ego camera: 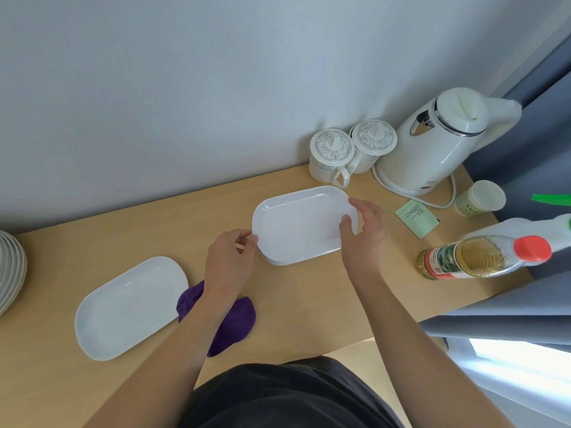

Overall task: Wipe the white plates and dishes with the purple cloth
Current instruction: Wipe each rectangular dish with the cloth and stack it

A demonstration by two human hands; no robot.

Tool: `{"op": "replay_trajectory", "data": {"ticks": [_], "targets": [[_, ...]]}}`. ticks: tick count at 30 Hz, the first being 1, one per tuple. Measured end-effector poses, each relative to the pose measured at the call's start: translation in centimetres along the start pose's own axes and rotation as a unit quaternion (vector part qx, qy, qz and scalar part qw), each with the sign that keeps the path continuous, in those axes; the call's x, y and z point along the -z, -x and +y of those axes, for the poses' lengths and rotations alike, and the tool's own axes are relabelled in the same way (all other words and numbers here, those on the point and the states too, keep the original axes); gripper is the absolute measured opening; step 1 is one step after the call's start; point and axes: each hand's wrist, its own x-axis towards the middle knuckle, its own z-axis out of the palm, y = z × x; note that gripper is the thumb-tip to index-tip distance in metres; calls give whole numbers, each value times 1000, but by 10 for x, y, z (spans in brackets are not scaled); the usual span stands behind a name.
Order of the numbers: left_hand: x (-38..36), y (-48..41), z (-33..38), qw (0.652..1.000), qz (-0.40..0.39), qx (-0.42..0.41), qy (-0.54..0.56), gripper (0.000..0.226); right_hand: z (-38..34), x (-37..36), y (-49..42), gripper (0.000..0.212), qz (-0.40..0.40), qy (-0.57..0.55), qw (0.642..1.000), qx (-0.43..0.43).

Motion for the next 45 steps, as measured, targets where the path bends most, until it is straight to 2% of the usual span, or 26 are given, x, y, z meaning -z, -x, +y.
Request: {"op": "replay_trajectory", "data": {"ticks": [2, 4, 7, 10, 13, 15, 17, 21, 23, 25, 27, 29, 31, 33, 36, 38, 40, 43, 45], "targets": [[8, 3, -5, 1000, 7, -6, 11, 26, -14, -5, 9, 34, 1, -9, 998, 56], [17, 6, -14, 999, 11, -19, 26, 26, -32, -13, 21, 34, -33, -40, 995, 90], [38, 12, -33, 999, 17, -32, 35, 22, -63, -32, 49, 32, -123, -85, 982, 116], [60, 17, -56, 999, 31, -30, 30, 20, -80, -57, 86, 28, -237, -97, 954, 156], [82, 26, -78, 998, 40, -28, 29, 20, -75, -80, 120, 28, -353, -47, 922, 153], [93, 32, -91, 999, 34, -29, 30, 21, -66, -91, 138, 26, -381, 18, 912, 148], [100, 37, -102, 999, 20, -30, 28, 22, -59, -98, 153, 31, -375, 75, 915, 130], [109, 44, -119, 999, -24, -42, 14, 21, -51, -105, 176, 56, -379, 167, 906, 83], [112, 47, -125, 997, -46, -47, 25, 22, -51, -107, 183, 57, -388, 176, 902, 76], [116, 48, -130, 995, -76, -52, 39, 25, -52, -108, 186, 45, -375, 138, 915, 60], [122, 50, -134, 988, -136, -67, 44, 33, -58, -108, 189, 32, -330, 55, 942, -2], [126, 52, -137, 973, -207, -97, 34, 42, -65, -108, 193, 26, -273, -6, 961, -52], [131, 54, -138, 964, -232, -119, 45, 40, -73, -108, 196, 22, -236, -45, 968, -73], [135, 55, -139, 966, -214, -119, 85, 32, -81, -108, 202, 19, -233, -89, 966, -75], [143, 54, -143, 964, -195, -106, 148, 26, -90, -113, 214, 24, -273, -117, 953, -56], [150, 52, -149, 965, -193, -110, 139, 26, -94, -123, 222, 27, -282, -105, 953, -41], [158, 49, -159, 968, -185, -117, 120, 26, -101, -137, 228, 26, -246, -76, 966, -18], [173, 44, -179, 981, -141, -108, 82, 26, -111, -159, 232, 27, -196, -43, 979, 24], [185, 41, -195, 988, -114, -88, 54, 26, -115, -171, 233, 32, -207, -2, 976, 65]]}}
